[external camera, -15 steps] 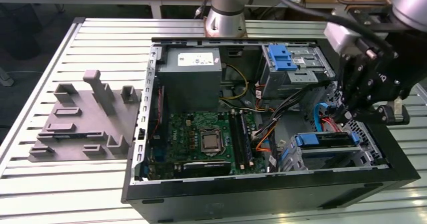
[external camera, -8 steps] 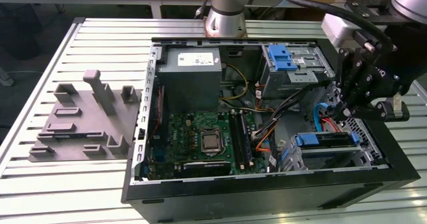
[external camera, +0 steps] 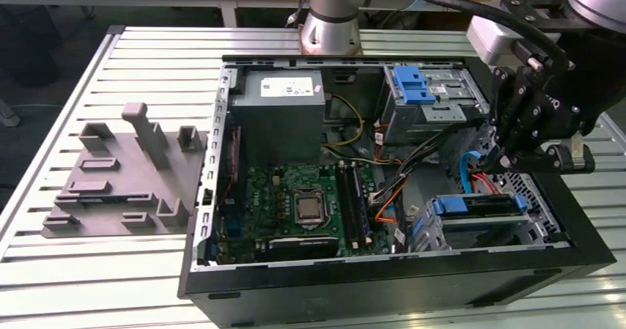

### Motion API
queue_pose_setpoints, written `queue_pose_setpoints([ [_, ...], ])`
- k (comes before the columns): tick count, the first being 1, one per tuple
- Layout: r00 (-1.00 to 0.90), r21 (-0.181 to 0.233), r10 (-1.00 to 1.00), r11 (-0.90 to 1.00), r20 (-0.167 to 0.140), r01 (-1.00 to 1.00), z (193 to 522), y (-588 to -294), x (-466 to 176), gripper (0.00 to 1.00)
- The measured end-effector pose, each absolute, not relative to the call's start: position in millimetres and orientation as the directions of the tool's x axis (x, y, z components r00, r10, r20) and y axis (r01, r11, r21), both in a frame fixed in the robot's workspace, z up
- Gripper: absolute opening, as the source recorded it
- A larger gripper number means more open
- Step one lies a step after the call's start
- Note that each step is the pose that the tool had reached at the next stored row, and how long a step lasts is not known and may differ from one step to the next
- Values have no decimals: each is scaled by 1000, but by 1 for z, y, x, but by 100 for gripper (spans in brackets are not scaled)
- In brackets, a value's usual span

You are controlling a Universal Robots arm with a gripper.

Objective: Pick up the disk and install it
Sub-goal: 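Insert the second disk wire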

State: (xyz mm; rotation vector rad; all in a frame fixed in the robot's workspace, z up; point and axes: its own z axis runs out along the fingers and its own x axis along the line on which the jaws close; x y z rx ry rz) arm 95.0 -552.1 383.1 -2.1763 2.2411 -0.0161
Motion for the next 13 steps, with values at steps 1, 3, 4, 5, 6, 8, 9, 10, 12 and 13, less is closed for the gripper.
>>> queue_pose_setpoints([
  [1,-29,-20,-1000,29,-5,-999,383,-551,95,11],
  [3,-29,-20,-1000,29,-2,-999,383,-547,95,11],
  [4,-29,-20,-1000,29,-1,-999,383,-546,95,11],
  [5,-29,-20,-1000,29,1,-999,383,-544,95,18],
  [6,-29,-20,-1000,29,2,-999,383,-542,95,18],
  [8,-29,-20,-1000,29,3,-999,383,-539,95,18],
  [9,-29,-20,-1000,29,4,-999,383,-538,95,19],
  [10,-29,-20,-1000,29,6,-999,383,-536,95,19],
  [12,-29,-20,-1000,28,9,-999,383,-534,95,25],
  [13,-29,-20,-1000,28,9,-999,383,-532,95,25],
])
